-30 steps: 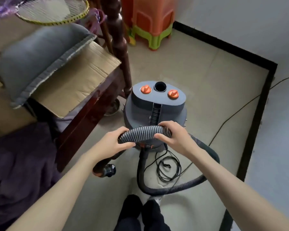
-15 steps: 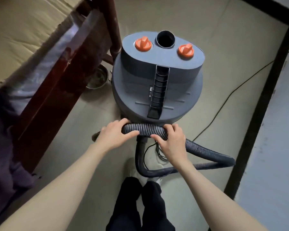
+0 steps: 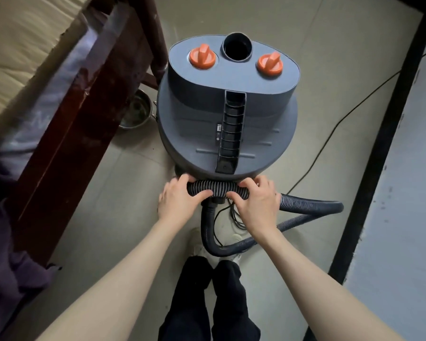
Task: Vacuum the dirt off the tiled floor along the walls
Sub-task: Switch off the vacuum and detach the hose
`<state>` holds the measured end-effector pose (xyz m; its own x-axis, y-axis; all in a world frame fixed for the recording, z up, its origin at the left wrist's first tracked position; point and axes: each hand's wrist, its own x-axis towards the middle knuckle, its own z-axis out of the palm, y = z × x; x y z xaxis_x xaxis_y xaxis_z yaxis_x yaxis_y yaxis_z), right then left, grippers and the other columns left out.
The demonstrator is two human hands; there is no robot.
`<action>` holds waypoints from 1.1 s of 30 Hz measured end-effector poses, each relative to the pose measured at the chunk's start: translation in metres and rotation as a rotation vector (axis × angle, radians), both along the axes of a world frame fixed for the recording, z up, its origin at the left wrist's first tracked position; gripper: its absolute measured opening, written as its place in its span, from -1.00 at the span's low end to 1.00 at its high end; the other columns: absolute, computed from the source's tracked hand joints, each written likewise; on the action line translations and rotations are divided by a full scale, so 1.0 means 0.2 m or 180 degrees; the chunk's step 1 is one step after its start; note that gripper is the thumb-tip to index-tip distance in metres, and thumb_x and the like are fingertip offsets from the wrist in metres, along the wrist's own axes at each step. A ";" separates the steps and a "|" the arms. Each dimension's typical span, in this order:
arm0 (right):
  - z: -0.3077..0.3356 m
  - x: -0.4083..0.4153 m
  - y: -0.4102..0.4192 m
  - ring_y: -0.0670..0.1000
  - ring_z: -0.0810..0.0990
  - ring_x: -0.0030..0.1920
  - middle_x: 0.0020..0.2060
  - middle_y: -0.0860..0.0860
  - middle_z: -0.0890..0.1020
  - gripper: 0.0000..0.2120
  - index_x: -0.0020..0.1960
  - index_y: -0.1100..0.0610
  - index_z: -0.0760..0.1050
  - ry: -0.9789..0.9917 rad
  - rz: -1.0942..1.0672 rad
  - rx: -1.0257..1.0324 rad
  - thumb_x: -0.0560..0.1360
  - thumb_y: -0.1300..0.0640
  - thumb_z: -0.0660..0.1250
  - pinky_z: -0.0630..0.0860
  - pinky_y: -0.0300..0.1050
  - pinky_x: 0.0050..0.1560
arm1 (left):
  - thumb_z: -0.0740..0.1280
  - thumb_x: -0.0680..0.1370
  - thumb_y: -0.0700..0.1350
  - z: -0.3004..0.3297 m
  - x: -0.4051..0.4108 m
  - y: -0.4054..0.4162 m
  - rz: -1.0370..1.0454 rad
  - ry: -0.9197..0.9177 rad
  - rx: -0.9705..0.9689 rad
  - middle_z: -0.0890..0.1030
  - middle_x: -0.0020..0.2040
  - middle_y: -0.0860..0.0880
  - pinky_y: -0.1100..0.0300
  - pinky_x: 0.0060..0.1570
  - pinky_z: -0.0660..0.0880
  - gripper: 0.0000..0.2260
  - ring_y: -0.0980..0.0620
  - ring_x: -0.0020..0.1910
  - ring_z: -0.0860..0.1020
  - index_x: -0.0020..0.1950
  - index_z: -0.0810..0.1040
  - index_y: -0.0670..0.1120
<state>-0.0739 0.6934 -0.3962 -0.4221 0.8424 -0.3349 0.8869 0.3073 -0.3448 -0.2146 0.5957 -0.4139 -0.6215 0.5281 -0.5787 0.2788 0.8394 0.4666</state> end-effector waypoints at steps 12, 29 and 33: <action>0.00 -0.02 0.06 0.09 0.40 0.26 0.18 0.04 0.49 -0.66 0.21 0.05 0.53 -0.0290 0.0206 -0.0375 0.53 -0.13 0.33 0.33 0.01 0.20 | 0.32 0.47 0.22 0.02 0.01 0.06 -0.0246 -0.0103 -0.0356 0.51 0.25 -0.10 -0.08 0.22 0.39 -0.48 -0.15 0.28 0.42 0.34 0.41 -0.01; 1.05 0.74 0.50 -0.01 0.18 0.52 0.51 -0.03 0.28 -0.32 0.57 -0.06 0.11 0.0257 0.0378 0.0221 0.55 -0.26 0.21 -0.03 0.19 0.52 | 0.17 0.60 0.11 1.09 0.41 0.42 -0.2076 0.1325 0.0956 0.22 0.52 -0.01 -0.06 0.45 0.09 -0.48 -0.04 0.50 0.14 0.54 0.14 0.09; 1.32 1.10 0.66 -0.02 0.07 0.55 0.56 -0.03 0.17 -0.28 0.59 -0.09 0.00 0.0265 0.0418 0.0583 0.54 -0.30 0.16 -0.13 0.14 0.52 | 0.17 0.59 0.11 1.33 0.70 0.64 -0.2266 0.1539 0.1236 0.19 0.53 -0.02 -0.12 0.45 0.06 -0.46 -0.07 0.52 0.10 0.54 0.09 0.09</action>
<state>0.1462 0.8262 -0.1314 -0.5519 0.8219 -0.1410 0.8061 0.4824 -0.3428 -0.0750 0.7232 -0.1476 -0.2052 0.9776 -0.0463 0.9025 0.2073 0.3776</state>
